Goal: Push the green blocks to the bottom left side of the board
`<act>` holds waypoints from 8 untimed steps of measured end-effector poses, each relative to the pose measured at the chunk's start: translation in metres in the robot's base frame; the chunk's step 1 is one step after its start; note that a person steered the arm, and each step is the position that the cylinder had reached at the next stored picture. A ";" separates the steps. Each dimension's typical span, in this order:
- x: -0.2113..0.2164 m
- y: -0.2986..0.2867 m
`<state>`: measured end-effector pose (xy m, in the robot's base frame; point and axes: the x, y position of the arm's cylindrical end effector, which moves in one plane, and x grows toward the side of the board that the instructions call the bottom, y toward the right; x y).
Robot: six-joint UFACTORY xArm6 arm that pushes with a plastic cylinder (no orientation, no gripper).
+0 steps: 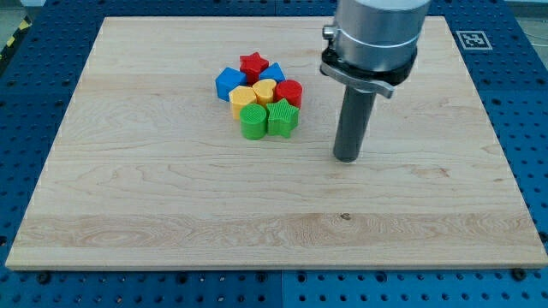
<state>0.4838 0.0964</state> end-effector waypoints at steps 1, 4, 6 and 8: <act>-0.017 0.015; -0.064 -0.066; -0.064 -0.110; -0.063 -0.119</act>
<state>0.4206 -0.0224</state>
